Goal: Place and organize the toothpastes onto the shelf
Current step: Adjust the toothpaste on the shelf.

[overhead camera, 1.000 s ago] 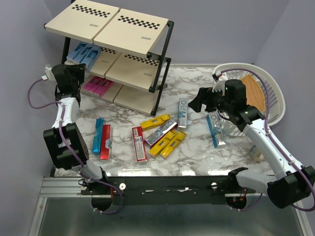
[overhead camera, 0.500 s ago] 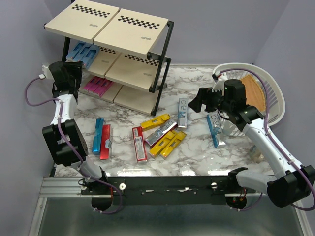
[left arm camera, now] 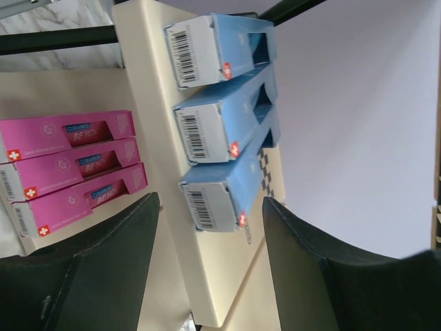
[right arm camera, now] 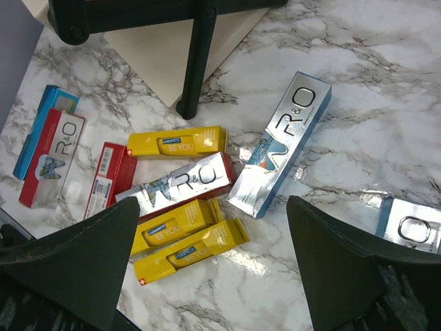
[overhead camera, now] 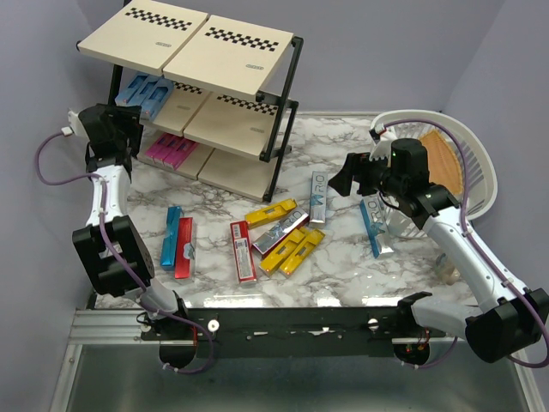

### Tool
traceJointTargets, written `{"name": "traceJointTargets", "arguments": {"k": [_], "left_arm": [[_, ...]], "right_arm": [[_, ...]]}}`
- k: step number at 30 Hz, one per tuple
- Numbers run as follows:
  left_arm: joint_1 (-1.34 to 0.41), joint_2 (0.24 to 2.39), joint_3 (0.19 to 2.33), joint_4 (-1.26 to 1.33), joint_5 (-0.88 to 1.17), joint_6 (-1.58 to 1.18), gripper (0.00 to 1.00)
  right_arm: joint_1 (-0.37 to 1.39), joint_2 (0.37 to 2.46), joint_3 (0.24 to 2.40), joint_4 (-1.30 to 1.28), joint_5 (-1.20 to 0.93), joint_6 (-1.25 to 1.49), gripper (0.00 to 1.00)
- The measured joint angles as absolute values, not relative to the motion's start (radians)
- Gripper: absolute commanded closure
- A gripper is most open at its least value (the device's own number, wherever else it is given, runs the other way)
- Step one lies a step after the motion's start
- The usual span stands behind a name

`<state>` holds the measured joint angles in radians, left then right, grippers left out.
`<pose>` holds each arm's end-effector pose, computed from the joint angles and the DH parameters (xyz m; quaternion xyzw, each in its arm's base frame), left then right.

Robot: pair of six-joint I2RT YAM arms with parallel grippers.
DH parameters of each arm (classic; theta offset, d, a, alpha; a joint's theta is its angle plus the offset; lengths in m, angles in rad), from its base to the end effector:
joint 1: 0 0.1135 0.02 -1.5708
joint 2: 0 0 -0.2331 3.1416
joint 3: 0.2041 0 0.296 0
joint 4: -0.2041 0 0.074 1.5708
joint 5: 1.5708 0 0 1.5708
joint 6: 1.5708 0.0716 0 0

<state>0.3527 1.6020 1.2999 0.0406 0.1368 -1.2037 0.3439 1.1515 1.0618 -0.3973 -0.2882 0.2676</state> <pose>0.4368 0.1504 0.2801 -0.5259 0.5928 -0.3001 0.5309 0.3182 0.1356 0.2934 -0.1063 0.8444 0.2710 0.4497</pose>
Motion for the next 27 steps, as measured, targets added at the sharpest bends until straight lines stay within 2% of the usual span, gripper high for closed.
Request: {"name": "traceJointTargets", "arguments": {"k": [27], "left_arm": [[0.353, 1.678, 1.423, 0.052, 0.223, -1.243, 0.36]], "right_arm": [[0.344, 1.152, 1.062, -0.397, -0.286, 0.268, 0.04]]}}
